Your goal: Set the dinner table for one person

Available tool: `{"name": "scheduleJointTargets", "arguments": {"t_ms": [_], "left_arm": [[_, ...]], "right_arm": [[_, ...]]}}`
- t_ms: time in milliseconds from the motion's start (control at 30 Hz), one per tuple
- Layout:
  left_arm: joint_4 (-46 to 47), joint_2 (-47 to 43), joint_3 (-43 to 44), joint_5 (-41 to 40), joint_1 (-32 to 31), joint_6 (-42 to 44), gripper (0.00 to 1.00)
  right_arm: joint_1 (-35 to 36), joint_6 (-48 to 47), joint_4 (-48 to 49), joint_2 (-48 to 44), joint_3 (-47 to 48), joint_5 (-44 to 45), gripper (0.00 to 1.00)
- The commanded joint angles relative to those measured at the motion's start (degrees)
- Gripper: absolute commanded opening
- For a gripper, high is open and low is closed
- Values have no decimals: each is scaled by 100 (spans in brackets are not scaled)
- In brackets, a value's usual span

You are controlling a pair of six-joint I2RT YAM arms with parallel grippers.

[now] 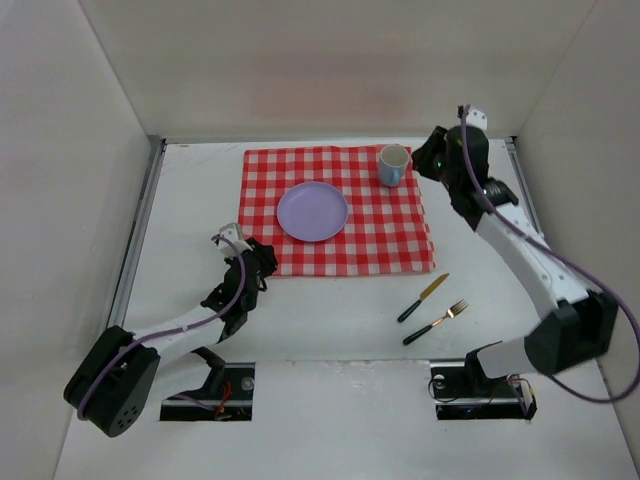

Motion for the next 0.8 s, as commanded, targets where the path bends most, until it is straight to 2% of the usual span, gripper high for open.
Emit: {"name": "scheduleJointTargets", "arguments": {"t_ms": [0,33,100,200,300,433,567,667,767], "left_arm": [[271,86,324,-263,-418,481,26],[358,165,368,-334,-577,630,26],[464,279,456,-396,-867,850,25],[666,507,649,-422,-1368,1167,24],[869,938,939,-116,-1842,1466,24],[861,1649,1650,1017,-2659,2072,24],[466,2273,2388,1651,-3547,2608,27],[-87,2722,3012,1810,-4145,2925,30],[-220,3292,3487,1767,-4497,3163,34]], "right_arm": [[214,437,1719,-806,-1630,215,24],[240,577,1843,-1052,-2070,286,15],[284,797,1896,-1474,-2783,409,8],[329,895,1836,-2177,-3706,742,6],[276,886,1529,-2863,-4366,1155,6],[-145,1131,1413,-3357,-4868,1490,12],[-164,1290,1510,-3287,-4913,1228,20],[-190,1343,1633,-3348,-4948,1069,29],[-225,1334,1659,-3594,-4922,919,34]]}}
